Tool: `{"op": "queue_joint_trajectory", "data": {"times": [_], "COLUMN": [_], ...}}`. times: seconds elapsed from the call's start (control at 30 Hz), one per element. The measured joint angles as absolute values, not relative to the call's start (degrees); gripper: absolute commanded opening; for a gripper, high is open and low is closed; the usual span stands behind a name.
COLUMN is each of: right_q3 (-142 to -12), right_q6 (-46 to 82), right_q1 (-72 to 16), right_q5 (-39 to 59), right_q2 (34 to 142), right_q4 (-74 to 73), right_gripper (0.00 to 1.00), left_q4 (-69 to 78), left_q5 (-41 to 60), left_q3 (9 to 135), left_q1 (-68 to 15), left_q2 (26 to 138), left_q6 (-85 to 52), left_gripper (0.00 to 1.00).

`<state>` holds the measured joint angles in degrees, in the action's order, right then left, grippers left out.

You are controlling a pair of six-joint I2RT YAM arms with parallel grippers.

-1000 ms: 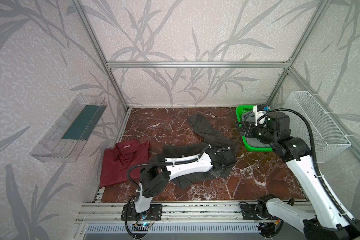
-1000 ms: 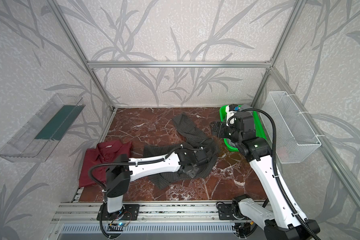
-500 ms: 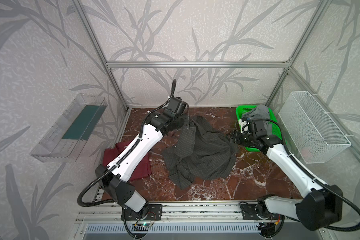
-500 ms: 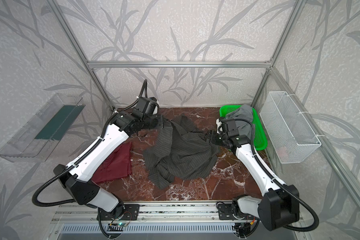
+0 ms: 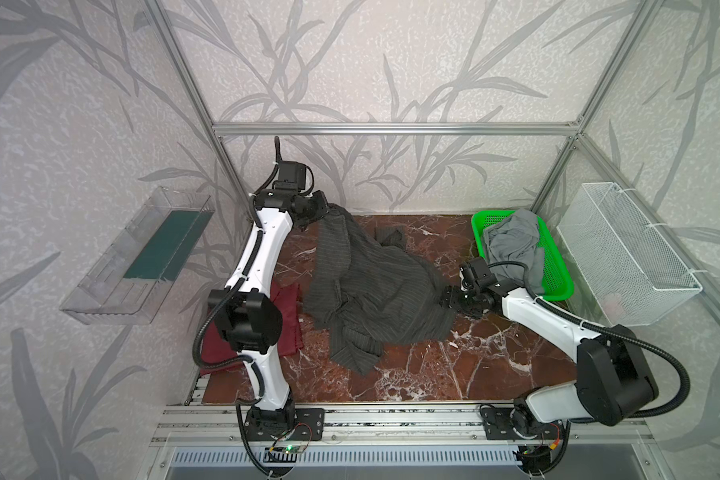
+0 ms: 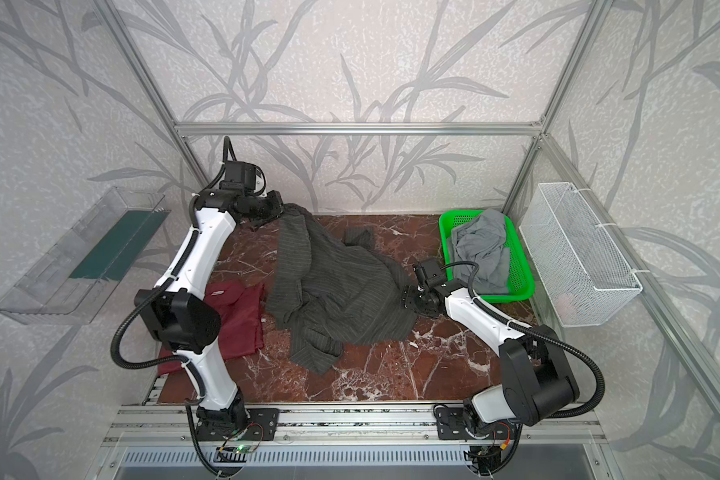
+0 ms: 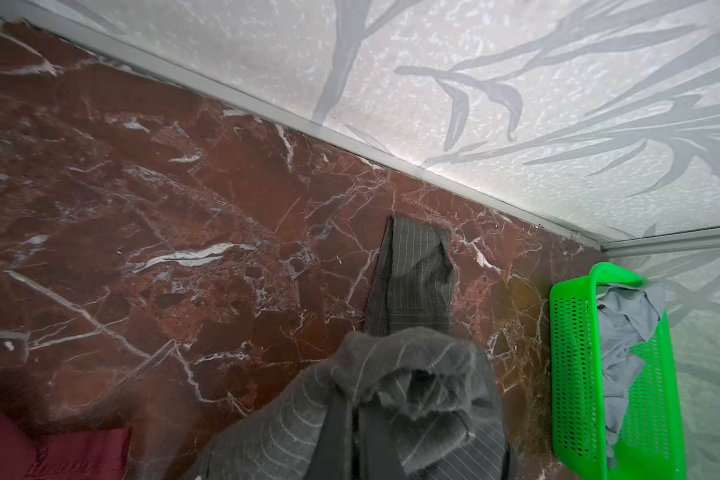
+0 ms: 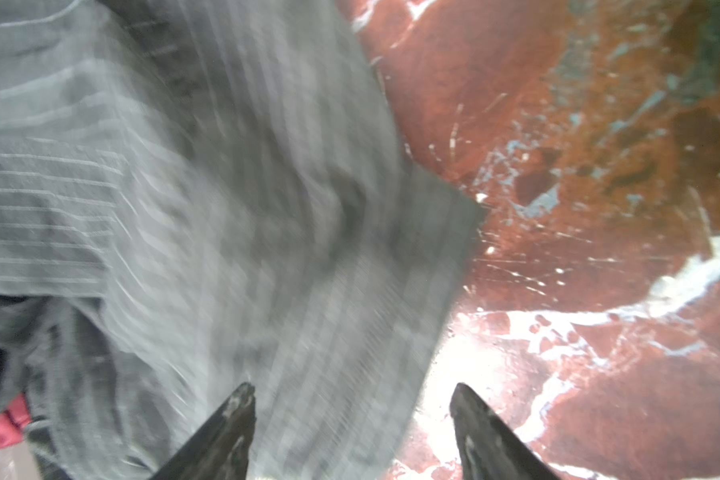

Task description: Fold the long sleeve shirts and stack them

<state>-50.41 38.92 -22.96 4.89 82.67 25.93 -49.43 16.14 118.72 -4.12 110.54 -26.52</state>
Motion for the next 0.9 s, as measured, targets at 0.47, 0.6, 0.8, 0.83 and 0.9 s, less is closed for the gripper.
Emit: {"op": "queue_joint_trajectory", "data": {"times": [0.47, 0.6, 0.8, 0.83, 0.9], "right_q3": [-49.8, -49.8, -53.4, -54.0, -55.5], "right_q6": [39.9, 41.1, 41.7, 41.6, 41.3], "right_q1": [-27.5, -27.5, -27.4, -27.2, -26.8], "right_q5": [3.2, 1.7, -0.7, -1.1, -1.3], "right_q2": [91.6, 92.6, 97.3, 98.1, 99.6], "right_q4": [22.0, 21.4, 20.2, 19.9, 19.3], "right_gripper": [0.62, 0.53, 0.27, 0.23, 0.11], "left_q4": [-49.7, -49.3, -47.4, -47.1, -46.0], "left_q5": [19.7, 19.8, 21.6, 21.9, 22.8], "left_q3": [118.6, 117.0, 113.4, 112.7, 110.4], "left_q1": [-3.6, -3.3, -2.8, -2.7, -2.5], "left_q2": [113.2, 112.0, 110.0, 109.6, 108.3], "left_q6": [-26.5, -26.7, -28.3, -28.6, -29.6], "left_gripper": [0.00, 0.00, 0.00, 0.00, 0.00]}}
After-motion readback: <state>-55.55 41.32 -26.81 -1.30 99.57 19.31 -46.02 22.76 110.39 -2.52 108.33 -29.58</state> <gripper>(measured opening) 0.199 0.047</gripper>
